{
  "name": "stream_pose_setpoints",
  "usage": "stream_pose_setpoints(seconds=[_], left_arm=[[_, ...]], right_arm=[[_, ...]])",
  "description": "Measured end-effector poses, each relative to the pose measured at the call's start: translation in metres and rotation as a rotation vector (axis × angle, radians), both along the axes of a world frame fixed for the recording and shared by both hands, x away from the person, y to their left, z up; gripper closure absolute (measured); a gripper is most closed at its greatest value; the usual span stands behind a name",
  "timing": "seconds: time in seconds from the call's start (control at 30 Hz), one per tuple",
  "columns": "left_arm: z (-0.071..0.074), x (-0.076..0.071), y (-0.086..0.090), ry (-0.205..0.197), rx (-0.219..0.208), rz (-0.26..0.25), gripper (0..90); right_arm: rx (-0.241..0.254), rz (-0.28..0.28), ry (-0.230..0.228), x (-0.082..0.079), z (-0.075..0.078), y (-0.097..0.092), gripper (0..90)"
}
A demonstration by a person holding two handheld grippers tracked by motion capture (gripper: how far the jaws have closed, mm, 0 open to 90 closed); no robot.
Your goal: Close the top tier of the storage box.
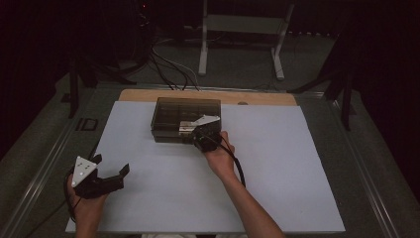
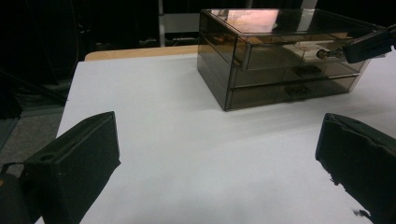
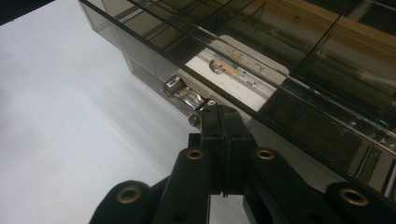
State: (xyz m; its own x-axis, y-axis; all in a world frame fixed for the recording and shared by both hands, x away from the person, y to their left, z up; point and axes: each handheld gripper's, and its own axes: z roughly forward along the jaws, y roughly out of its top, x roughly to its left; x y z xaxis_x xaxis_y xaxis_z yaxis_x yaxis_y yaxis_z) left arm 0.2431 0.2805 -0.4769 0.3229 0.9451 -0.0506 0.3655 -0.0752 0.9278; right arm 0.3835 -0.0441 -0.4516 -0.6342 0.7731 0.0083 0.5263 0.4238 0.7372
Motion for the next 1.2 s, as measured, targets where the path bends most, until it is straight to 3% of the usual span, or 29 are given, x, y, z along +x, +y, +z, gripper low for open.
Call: stream_pose_setpoints(seconds=[1.2], left_arm=[[0.0001,0.0001,-0.0008,-0.001,0.001,-0.003,1.2]], right_arm=[[0.032,-0.043,-0.007,0.0045,-0.0029,0.0012,90.0]])
